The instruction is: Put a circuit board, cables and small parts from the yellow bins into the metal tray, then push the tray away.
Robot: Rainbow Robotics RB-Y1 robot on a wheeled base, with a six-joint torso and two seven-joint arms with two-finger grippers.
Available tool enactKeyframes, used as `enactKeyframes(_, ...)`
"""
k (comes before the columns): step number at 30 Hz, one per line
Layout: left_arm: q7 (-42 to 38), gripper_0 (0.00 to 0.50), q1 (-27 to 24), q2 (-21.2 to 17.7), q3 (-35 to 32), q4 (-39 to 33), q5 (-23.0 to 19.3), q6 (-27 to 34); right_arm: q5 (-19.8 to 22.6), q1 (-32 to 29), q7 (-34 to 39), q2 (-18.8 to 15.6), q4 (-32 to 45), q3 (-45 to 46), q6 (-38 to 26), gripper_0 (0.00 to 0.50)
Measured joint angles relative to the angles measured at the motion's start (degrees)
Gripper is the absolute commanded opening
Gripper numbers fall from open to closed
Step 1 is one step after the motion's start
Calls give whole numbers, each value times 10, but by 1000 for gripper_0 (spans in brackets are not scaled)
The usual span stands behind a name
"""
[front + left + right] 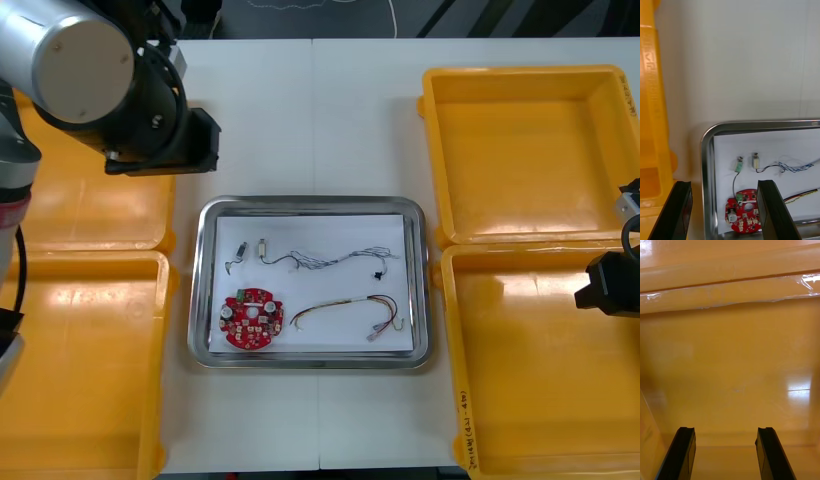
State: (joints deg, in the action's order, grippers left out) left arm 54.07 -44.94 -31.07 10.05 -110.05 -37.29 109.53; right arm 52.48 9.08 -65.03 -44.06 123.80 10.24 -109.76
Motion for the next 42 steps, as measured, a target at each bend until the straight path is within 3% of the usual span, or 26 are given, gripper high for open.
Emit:
enactKeyframes(8,13,500,0,-62,-53,44,-34,0,4,0,0,0,0,0,0,470)
enactKeyframes(17,177,500,0,-110,-91,120,-35,0,9,0,0,0,0,0,0,472)
enactKeyframes(24,193,500,10,-138,-102,133,-47,1,12,0,0,0,1,0,0,470)
enactKeyframes(33,194,500,99,-138,-174,94,-55,1,17,0,0,0,1,0,0,472)
enactKeyframes(42,198,500,201,-138,-234,0,-72,1,18,0,0,0,5,0,0,470)
